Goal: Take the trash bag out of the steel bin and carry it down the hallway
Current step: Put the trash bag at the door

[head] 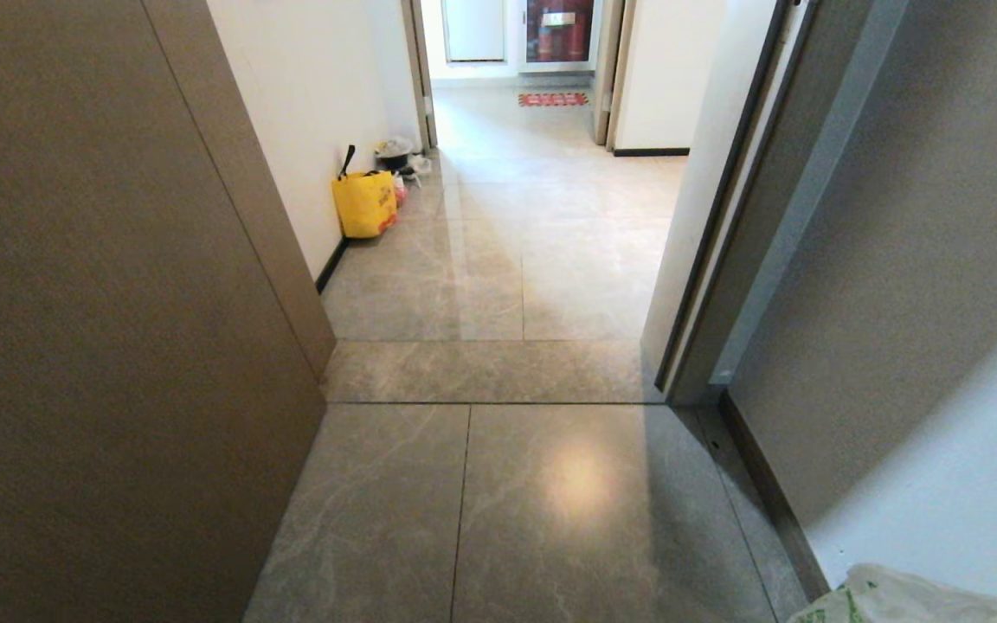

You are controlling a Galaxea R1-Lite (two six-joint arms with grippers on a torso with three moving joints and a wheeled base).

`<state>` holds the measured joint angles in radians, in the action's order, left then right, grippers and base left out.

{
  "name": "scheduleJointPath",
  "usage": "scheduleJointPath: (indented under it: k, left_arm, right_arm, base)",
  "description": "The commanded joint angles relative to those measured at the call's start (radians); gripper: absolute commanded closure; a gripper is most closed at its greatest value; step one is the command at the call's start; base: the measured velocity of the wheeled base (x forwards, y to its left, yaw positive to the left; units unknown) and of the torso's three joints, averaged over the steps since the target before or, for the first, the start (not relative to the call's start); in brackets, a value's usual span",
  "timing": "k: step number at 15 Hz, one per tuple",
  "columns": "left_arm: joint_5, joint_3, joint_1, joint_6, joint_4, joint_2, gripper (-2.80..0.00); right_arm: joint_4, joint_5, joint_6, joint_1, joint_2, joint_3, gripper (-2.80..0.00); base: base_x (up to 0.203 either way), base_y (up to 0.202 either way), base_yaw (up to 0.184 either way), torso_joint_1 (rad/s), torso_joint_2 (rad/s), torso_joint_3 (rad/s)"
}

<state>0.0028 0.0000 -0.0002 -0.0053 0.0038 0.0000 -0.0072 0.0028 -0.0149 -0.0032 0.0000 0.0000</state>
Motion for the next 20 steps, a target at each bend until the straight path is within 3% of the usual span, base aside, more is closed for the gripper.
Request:
scheduleJointPath:
  k: [1,20]
  left_arm:
    - [0.000,0.000,0.000,-0.001,0.001,0.000,0.00]
    - [0.001,0.000,0.000,-0.002,0.001,0.000,0.00]
  right_arm:
    - [0.000,0.000,0.000,0.000,0.002,0.000,0.00]
    - [0.000,0.000,0.000,0.000,0.002,0.000,0.00]
  base:
    - [0.192,0.000,0.000,0.001,0.00,0.000]
    - [0.192,0.000,0.001,0.003,0.00,0.001]
